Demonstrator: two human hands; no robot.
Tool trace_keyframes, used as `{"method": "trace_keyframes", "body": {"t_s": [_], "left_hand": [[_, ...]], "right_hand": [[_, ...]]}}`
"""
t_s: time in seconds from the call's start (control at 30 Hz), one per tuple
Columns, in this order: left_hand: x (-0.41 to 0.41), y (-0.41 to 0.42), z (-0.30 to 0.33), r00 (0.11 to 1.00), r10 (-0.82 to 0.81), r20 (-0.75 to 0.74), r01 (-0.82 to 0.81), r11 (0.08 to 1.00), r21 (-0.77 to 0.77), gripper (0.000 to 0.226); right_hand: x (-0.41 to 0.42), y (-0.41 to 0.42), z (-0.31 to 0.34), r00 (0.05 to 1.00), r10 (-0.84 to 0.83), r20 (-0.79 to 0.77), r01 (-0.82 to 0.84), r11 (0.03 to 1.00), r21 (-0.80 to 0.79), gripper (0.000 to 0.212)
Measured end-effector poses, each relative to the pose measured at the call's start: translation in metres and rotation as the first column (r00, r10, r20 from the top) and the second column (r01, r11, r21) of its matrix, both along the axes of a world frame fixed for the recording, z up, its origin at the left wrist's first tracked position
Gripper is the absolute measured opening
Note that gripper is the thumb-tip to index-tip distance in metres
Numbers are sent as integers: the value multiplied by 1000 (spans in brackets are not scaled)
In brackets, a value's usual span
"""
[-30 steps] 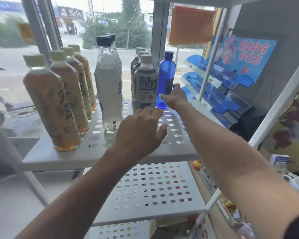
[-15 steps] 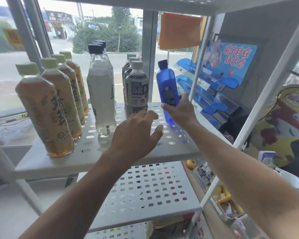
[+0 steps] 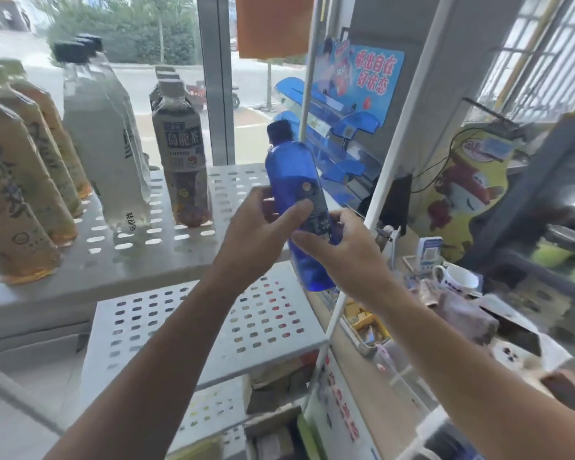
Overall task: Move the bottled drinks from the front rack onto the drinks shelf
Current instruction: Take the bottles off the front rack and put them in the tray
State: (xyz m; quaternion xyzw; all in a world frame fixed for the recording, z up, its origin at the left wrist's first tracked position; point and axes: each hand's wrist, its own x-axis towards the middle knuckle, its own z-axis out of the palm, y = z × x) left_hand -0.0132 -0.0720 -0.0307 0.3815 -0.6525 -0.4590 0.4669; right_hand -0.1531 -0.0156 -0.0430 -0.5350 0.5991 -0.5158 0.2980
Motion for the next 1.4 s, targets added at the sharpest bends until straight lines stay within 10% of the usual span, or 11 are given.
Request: {"method": "trace_keyframes", "body": {"t_s": [0.37,0.53,0.97,1.4], "left_hand": [[-84,61,-41,924,-379,-50,382,919,102,60],[-129,89,-59,841,-540,-35,537,823,183,36],[-225,164,-138,512,-847,140,764,524,377,59],[-223,195,-203,299,-476,827,841,541,8,22]], "right_hand": [[-67,104,-49,979,-161,126,154,986,65,54],[-95,154,-67,942,-308,132,293,948,121,62],[-138,263,-140,702,-712,15,669,666,330,32],[-138,321,-246,441,-888,-131,721,264,640,32]]}}
